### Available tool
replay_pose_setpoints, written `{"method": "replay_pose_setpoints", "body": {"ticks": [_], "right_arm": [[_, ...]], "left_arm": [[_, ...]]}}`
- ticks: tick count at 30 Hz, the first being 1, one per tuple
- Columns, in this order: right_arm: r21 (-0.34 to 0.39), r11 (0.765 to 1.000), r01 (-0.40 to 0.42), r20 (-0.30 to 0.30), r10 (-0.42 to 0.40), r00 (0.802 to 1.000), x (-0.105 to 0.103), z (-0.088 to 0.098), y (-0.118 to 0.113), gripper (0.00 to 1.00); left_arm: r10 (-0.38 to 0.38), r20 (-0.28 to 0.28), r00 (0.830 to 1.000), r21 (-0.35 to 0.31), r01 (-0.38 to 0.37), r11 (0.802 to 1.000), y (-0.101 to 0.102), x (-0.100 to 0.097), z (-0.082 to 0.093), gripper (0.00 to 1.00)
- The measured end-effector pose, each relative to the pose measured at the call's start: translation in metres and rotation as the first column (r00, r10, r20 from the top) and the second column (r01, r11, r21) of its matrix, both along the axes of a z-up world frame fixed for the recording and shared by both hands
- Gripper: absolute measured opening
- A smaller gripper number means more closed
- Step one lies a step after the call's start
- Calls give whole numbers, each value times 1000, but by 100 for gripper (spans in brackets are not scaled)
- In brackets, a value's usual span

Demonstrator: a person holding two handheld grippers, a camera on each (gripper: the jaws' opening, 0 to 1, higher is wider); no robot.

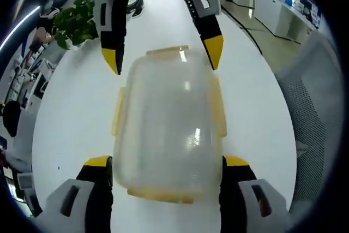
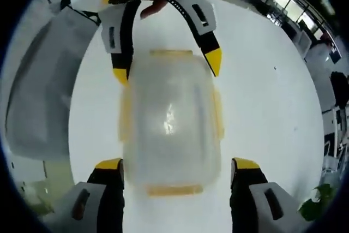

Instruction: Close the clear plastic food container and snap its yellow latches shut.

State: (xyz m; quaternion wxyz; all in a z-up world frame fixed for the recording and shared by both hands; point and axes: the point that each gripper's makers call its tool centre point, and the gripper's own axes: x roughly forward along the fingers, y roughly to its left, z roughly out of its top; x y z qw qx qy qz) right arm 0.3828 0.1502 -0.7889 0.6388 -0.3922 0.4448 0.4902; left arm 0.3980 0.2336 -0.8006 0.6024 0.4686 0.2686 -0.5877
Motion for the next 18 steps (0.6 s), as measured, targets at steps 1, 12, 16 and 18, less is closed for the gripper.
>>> {"method": "replay_pose_setpoints", "body": {"ticks": [1,12,16,18], "right_arm": [[-1,1000,2,-11,-2,1000,-2,-1,0,76],[5,1000,-11,-16,11,1000,-6,-2,8,72],[4,1000,-14,-18,14,1000,-7,-2,15,72],[2,1000,-14,-19,14,1000,-8,-2,19,72]], "left_arm": [[-1,3,1000,0,1,1000,0,0,-1,80],[12,0,1000,-19,-12,1000,7,-3,-1,80],[14,-2,1000,-17,-14,1000,13,-5,-1,80],[14,-2,1000,-15,-14,1000,17,-5,-1,80]]}}
